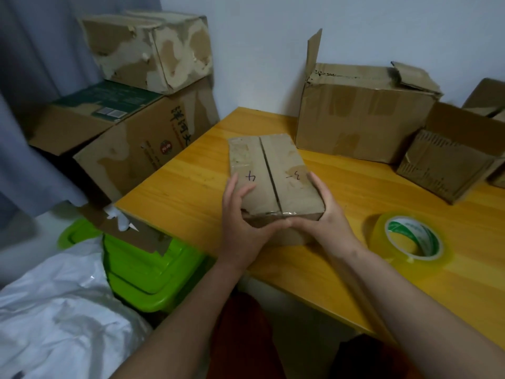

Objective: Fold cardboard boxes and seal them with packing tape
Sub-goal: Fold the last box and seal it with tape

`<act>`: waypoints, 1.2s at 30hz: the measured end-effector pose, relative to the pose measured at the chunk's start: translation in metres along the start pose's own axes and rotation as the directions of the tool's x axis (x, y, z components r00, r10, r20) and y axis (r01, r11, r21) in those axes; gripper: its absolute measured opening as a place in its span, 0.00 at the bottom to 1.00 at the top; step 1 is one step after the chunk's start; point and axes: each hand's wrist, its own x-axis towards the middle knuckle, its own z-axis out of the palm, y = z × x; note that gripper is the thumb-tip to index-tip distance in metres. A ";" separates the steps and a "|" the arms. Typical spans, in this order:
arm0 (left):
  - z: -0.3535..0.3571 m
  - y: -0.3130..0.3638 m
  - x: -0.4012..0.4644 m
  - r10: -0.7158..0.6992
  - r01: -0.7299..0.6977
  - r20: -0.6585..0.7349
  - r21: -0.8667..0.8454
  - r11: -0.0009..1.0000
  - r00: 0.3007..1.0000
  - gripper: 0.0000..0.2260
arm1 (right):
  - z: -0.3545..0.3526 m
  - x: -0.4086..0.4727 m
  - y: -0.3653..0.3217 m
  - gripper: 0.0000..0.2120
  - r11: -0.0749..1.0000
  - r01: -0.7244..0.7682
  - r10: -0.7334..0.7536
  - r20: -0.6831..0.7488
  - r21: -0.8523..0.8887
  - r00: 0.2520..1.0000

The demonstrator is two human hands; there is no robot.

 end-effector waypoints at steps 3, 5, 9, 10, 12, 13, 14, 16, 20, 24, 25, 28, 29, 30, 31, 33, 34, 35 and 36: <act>0.003 0.016 -0.003 -0.227 0.199 -0.119 -0.211 0.957 0.967 0.27 | 0.007 -0.010 -0.001 0.46 0.997 0.029 -0.029 -0.004 -0.066 1.000; 0.012 0.021 0.001 -0.367 0.283 -0.358 -0.265 0.922 0.859 0.22 | 0.016 -0.014 -0.002 0.44 0.996 0.050 -0.048 0.019 -0.075 0.999; 0.020 0.023 0.018 -0.505 0.365 -0.585 -0.350 0.863 0.634 0.20 | 0.036 -0.019 -0.004 0.42 0.995 0.045 -0.044 0.013 -0.093 0.999; 0.023 0.020 0.019 -0.489 0.359 -0.592 -0.332 0.872 0.640 0.21 | 0.041 -0.020 -0.005 0.42 0.994 0.040 -0.039 0.013 -0.106 0.999; 0.029 0.012 0.017 -0.443 0.334 -0.575 -0.291 0.897 0.688 0.28 | 0.043 -0.021 -0.007 0.44 0.988 0.042 -0.036 0.047 -0.148 0.998; 0.027 0.007 0.016 -0.426 0.331 -0.555 -0.268 0.905 0.714 0.30 | 0.040 -0.023 -0.008 0.45 0.987 0.056 -0.042 0.097 -0.154 0.994; 0.022 0.004 0.016 -0.437 0.349 -0.541 -0.263 0.900 0.719 0.30 | 0.033 -0.025 -0.008 0.46 0.990 0.065 -0.044 0.165 -0.126 0.985; 0.008 0.001 0.016 -0.465 0.457 -0.551 -0.163 0.874 0.693 0.30 | 0.013 -0.031 -0.008 0.43 0.997 0.036 -0.016 0.263 -0.074 0.965; 0.001 0.030 0.011 -0.010 0.125 -0.219 0.518 0.846 0.976 0.27 | -0.014 -0.036 0.017 0.20 0.735 0.098 -0.013 0.131 -0.671 0.991; 0.005 0.046 0.023 -0.122 -0.126 0.237 0.807 0.577 0.964 0.27 | -0.024 -0.028 0.030 0.20 0.601 0.119 0.037 0.176 -0.791 0.984; 0.000 0.043 0.027 -0.141 -0.133 0.248 0.826 0.548 0.959 0.25 | -0.029 -0.025 0.029 0.20 0.591 0.126 0.040 0.186 -0.796 0.982; -0.026 0.039 0.030 -0.173 -0.162 0.285 0.844 0.511 0.943 0.22 | -0.044 -0.012 0.026 0.19 0.532 0.094 0.070 0.154 -0.841 0.986; -0.035 0.041 0.030 -0.182 -0.150 0.272 0.854 0.499 0.945 0.20 | -0.045 -0.005 0.026 0.18 0.517 0.078 0.085 0.142 -0.852 0.986; -0.045 0.043 0.031 -0.185 -0.119 0.233 0.869 0.480 0.955 0.16 | -0.045 0.001 0.026 0.16 0.518 0.065 0.096 0.134 -0.853 0.986; -0.052 0.045 0.032 -0.184 -0.063 0.164 0.885 0.462 0.969 0.12 | -0.043 0.006 0.025 0.15 0.533 0.058 0.093 0.126 -0.844 0.988; -0.059 0.049 0.033 -0.177 0.074 0.016 0.868 0.491 0.984 0.09 | -0.035 0.014 0.020 0.15 0.631 0.016 0.082 0.086 -0.775 0.993; -0.056 0.051 0.032 -0.159 0.100 -0.014 0.830 0.548 0.987 0.10 | -0.029 0.016 0.015 0.16 0.682 -0.009 0.081 0.064 -0.731 0.995; -0.051 0.051 0.030 -0.129 0.085 -0.005 0.779 0.621 0.992 0.12 | -0.023 0.017 0.010 0.17 0.725 -0.023 0.078 0.049 -0.688 0.996; -0.043 0.051 0.029 -0.093 0.038 0.035 0.730 0.682 0.995 0.14 | -0.016 0.017 0.007 0.18 0.760 -0.027 0.080 0.052 -0.650 0.995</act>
